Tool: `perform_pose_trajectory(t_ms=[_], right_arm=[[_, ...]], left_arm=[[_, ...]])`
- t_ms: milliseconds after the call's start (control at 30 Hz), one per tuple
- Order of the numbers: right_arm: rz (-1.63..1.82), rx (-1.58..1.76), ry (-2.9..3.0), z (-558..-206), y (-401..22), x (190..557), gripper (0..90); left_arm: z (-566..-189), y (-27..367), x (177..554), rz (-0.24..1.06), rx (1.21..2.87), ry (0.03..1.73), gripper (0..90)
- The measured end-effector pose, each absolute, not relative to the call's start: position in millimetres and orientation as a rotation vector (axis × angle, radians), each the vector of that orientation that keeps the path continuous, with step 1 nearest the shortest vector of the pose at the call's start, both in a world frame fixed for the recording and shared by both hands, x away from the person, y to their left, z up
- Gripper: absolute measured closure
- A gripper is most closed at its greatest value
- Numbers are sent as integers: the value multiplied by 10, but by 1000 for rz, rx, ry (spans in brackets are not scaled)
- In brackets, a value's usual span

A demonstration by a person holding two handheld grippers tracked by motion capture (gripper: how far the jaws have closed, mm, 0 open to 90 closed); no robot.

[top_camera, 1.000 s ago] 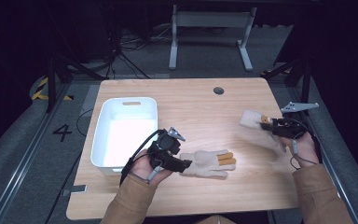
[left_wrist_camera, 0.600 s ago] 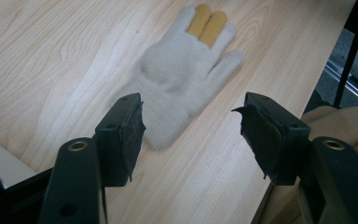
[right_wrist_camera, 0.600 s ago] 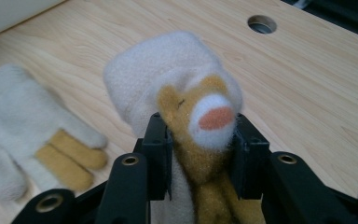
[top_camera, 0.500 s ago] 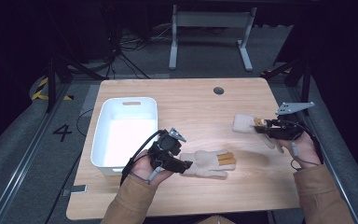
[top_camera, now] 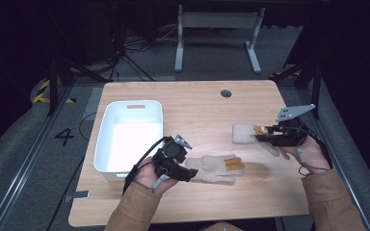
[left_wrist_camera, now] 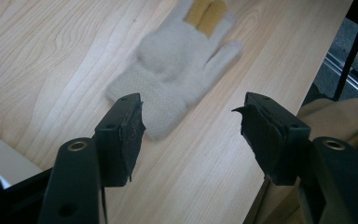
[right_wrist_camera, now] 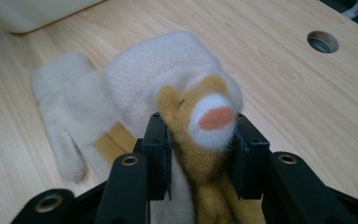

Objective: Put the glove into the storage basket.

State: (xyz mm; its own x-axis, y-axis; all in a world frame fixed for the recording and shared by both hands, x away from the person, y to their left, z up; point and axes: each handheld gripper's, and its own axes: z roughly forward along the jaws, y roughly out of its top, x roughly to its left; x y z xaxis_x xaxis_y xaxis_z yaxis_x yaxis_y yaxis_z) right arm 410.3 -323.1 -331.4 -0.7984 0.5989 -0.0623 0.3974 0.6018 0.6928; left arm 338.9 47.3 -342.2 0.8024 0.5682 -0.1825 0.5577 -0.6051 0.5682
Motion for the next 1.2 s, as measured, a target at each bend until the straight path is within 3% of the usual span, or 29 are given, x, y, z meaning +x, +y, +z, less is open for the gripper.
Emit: perform_pose_trajectory(t_ms=[1200], right_arm=[[949,514,2729,-3525,-2243,4098,630]], left_arm=[[-3428,718,3239,54,2316,907,388]])
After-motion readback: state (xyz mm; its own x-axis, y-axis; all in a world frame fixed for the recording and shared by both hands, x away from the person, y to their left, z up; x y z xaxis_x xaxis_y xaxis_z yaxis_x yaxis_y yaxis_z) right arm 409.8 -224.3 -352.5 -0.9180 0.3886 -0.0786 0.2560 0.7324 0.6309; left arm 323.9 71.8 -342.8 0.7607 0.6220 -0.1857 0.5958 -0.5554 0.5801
